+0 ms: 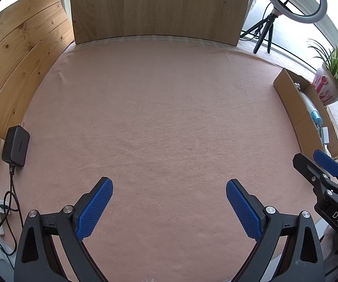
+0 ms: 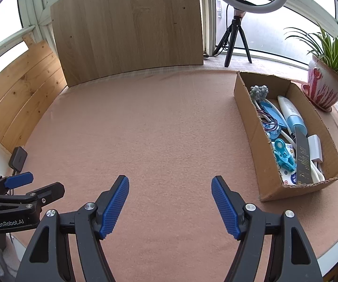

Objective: Organize objects

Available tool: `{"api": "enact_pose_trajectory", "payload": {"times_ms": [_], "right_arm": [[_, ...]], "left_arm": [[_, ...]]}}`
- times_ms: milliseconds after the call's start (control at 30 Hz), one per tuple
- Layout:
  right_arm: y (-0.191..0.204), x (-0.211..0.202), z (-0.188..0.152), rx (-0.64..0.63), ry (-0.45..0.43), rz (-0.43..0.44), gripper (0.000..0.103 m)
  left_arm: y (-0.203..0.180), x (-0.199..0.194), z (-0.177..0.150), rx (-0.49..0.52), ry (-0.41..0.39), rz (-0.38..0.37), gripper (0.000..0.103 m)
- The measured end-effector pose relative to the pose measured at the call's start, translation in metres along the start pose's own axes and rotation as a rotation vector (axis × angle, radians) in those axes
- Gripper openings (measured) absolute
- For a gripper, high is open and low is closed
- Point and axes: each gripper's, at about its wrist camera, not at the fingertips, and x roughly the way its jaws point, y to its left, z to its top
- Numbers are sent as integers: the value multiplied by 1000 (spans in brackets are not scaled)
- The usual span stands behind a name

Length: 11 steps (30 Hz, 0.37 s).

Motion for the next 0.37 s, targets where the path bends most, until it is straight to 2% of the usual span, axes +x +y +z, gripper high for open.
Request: {"api": "enact_pose_trajectory", "payload": {"times_ms": [367], "right_arm": [[-1, 8, 0, -1, 13, -3, 69]], "left_arm": [[4, 20, -2, -3, 35, 7, 99]]}}
